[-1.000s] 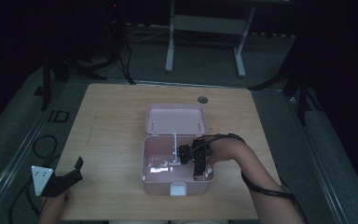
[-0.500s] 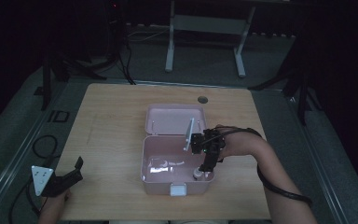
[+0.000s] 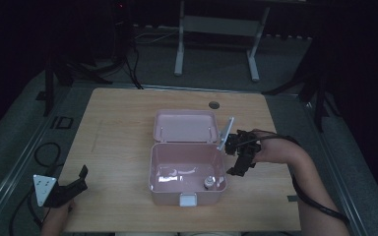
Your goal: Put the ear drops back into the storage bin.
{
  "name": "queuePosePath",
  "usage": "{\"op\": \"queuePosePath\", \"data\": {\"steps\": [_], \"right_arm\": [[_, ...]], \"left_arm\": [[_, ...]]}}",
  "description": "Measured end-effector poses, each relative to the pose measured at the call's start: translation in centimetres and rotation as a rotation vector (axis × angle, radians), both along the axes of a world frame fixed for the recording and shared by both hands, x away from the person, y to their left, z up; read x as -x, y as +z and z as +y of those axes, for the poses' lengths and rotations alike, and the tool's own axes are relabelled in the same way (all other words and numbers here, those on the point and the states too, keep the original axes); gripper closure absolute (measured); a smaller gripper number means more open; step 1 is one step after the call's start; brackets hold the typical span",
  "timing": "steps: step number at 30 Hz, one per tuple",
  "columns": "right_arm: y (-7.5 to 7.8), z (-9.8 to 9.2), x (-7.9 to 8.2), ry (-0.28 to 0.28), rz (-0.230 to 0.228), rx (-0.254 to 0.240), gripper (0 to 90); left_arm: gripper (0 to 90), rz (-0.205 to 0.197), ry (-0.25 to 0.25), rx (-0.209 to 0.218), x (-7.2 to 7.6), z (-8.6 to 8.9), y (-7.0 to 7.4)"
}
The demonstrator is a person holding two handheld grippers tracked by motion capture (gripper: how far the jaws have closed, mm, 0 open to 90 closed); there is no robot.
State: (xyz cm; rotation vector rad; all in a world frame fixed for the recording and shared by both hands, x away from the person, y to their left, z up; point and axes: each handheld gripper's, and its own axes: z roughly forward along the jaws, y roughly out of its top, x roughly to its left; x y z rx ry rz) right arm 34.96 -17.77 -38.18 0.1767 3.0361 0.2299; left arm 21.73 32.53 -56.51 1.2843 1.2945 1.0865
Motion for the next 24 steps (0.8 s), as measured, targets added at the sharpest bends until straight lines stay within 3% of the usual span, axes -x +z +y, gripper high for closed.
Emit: {"op": "queuePosePath", "data": {"steps": [7,13,19,24], "right_arm": [[-1.8,-2.4,-0.2,-0.051,0.017,-0.014,14.8],[-3.8,-4.0,-0.5,-0.095,0.018,-0.062,14.9],[-6.2,-5.4,-0.5,-0.132,0.032,-0.071,15.0],[-8.2,-7.0,-0.4,-0.155,0.018,-0.115,15.0]], "left_arm": [[0.4,0.001,0.001,0.0,0.0,0.0,0.0],[0.4,0.001,0.0,0.0,0.0,0.0,0.0],[0.4,0.0,0.0,0.002,0.0,0.0,0.0],[0.4,0.0,0.0,0.0,0.0,0.0,0.0]]}}
